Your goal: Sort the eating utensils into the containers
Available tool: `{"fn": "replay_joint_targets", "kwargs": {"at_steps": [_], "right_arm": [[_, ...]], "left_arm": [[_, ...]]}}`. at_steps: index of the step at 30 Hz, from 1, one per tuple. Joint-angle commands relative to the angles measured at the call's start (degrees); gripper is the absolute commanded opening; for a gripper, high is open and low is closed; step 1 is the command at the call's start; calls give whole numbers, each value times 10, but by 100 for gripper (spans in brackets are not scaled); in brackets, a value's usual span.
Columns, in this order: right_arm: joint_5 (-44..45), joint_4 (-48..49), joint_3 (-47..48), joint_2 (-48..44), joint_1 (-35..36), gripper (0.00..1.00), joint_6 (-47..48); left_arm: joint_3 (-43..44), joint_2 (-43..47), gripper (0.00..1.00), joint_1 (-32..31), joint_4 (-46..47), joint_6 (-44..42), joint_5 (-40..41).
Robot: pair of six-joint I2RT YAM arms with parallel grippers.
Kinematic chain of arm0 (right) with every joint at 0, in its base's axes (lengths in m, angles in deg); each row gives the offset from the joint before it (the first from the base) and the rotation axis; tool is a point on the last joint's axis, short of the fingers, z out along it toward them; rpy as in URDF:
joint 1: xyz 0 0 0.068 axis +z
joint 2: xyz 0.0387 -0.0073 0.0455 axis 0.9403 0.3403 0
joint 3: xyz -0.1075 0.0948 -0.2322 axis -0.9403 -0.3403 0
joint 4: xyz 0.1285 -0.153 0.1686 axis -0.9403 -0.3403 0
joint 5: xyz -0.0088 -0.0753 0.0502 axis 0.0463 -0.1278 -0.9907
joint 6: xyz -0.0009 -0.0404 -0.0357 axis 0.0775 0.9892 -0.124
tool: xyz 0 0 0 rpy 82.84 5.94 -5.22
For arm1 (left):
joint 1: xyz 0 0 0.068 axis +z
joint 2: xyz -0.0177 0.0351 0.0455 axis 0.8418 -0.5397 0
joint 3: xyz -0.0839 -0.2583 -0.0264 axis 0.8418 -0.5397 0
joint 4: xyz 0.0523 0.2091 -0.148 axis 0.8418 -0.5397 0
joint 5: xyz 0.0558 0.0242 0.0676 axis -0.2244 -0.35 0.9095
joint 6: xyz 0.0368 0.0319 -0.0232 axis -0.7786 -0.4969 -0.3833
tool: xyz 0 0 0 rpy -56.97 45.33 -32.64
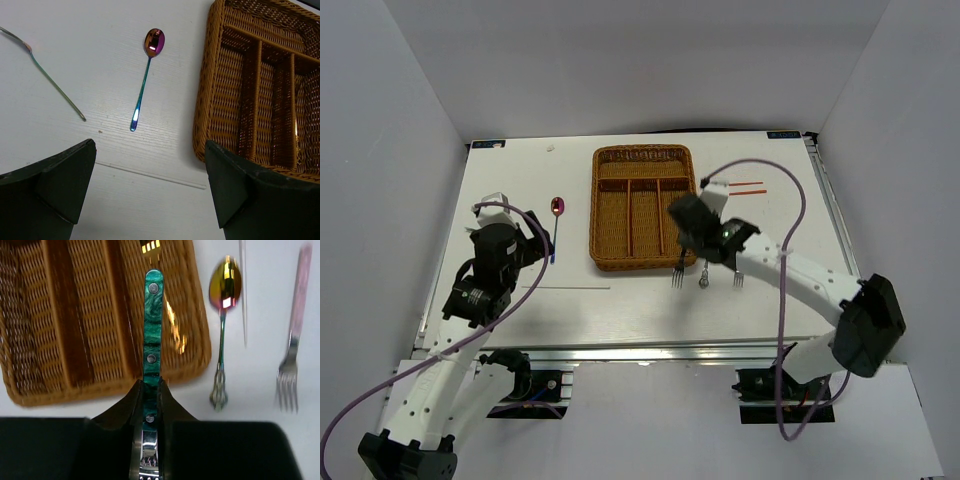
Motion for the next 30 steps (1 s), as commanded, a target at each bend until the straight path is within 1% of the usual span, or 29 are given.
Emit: {"fn": "replay_joint_targets", "kwargs": {"at_steps": [1, 2, 3, 7, 9, 11, 14, 15, 17, 18, 20, 23, 24, 25, 26, 27, 30], "right_arm": [[-129, 106, 88, 59, -110, 0, 222], [-141, 105, 108, 77, -121, 0, 250], [-156, 96, 160, 119, -136, 0, 284], [-189, 53, 277, 218, -158, 0, 347], [-187, 40, 307, 263, -166, 0, 362], [-195, 29, 338, 287, -173, 0, 365], [-186, 20, 341, 306, -177, 0, 370], [-186, 25, 336, 305, -178, 5, 370], [-189, 45, 309, 296, -180, 11, 375], [-202, 54, 303, 294, -181, 16, 377], [-205, 61, 304, 299, -188, 18, 384], [-203, 47, 316, 309, -193, 27, 384], [-217, 46, 320, 308, -194, 36, 384], [-224, 35, 326, 306, -195, 53, 380], [-226, 33, 328, 301, -197, 61, 372], [-229, 33, 324, 297, -198, 64, 370], [-234, 42, 311, 276, -205, 65, 349]], "left_arm": [[-1, -2, 98, -3, 0, 0, 3], [0, -3, 98, -3, -1, -1, 3], [0, -4, 98, -4, -1, -1, 3], [0, -5, 98, -4, -1, -1, 3], [0, -6, 98, -3, -2, 0, 5], [0, -9, 98, -3, -3, 1, 6], [0, -11, 98, -3, -3, 1, 7], [0, -11, 98, -3, -3, 1, 7], [0, -12, 98, -3, -2, 0, 6], [0, -14, 98, -3, -2, 0, 6], [0, -19, 98, -3, -3, -1, 6], [1, -19, 98, -3, -5, 0, 7], [1, -19, 98, -3, -4, 0, 7], [1, -19, 98, -4, -4, 0, 7], [1, -18, 98, -3, -4, 0, 7], [1, -19, 98, -4, -4, 0, 8], [1, -19, 98, -4, -5, 1, 9]]}}
